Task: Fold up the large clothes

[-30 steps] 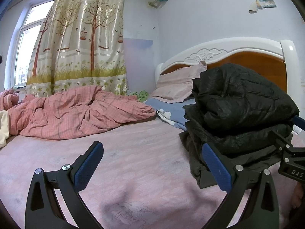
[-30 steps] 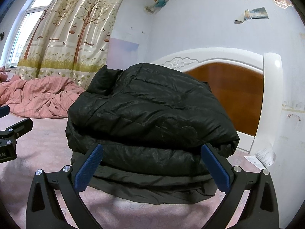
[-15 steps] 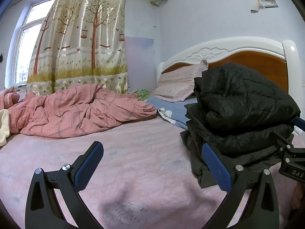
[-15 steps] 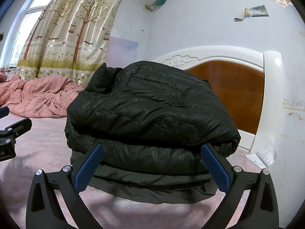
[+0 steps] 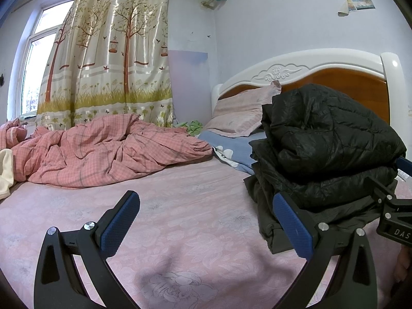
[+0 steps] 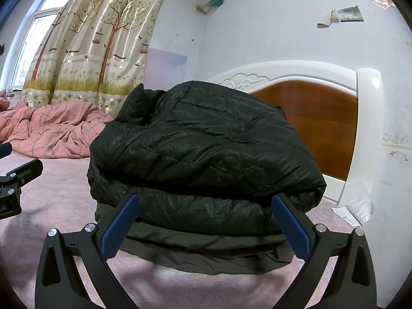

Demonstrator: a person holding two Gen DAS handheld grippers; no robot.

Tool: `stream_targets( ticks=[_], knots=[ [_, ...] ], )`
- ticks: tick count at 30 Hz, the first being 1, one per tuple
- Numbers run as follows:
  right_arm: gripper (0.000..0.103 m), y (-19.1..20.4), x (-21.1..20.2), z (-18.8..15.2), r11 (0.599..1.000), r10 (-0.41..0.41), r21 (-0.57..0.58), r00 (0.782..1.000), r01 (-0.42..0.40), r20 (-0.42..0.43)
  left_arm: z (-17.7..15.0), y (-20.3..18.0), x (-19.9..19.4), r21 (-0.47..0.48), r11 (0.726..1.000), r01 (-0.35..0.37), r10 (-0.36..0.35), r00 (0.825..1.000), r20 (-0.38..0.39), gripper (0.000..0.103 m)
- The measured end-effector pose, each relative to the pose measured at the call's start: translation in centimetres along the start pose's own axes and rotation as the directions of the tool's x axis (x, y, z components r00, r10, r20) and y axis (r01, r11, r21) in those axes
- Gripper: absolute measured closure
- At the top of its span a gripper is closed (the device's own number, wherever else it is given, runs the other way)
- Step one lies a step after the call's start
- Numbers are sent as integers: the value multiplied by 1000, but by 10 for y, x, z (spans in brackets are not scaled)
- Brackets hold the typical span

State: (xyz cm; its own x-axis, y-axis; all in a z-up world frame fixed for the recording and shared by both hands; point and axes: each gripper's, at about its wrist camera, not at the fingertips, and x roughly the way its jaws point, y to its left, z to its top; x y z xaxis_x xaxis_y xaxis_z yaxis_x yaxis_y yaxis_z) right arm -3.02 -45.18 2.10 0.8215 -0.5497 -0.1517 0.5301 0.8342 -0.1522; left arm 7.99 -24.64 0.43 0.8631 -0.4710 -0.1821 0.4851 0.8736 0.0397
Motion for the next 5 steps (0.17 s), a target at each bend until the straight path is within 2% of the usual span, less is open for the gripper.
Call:
stream_targets(
  ticks=[5],
  knots=[
    [0, 0, 0, 0, 1000, 0, 0, 1000, 0, 0, 0, -1, 0, 2, 1000, 0, 0, 1000, 1, 0]
  ],
)
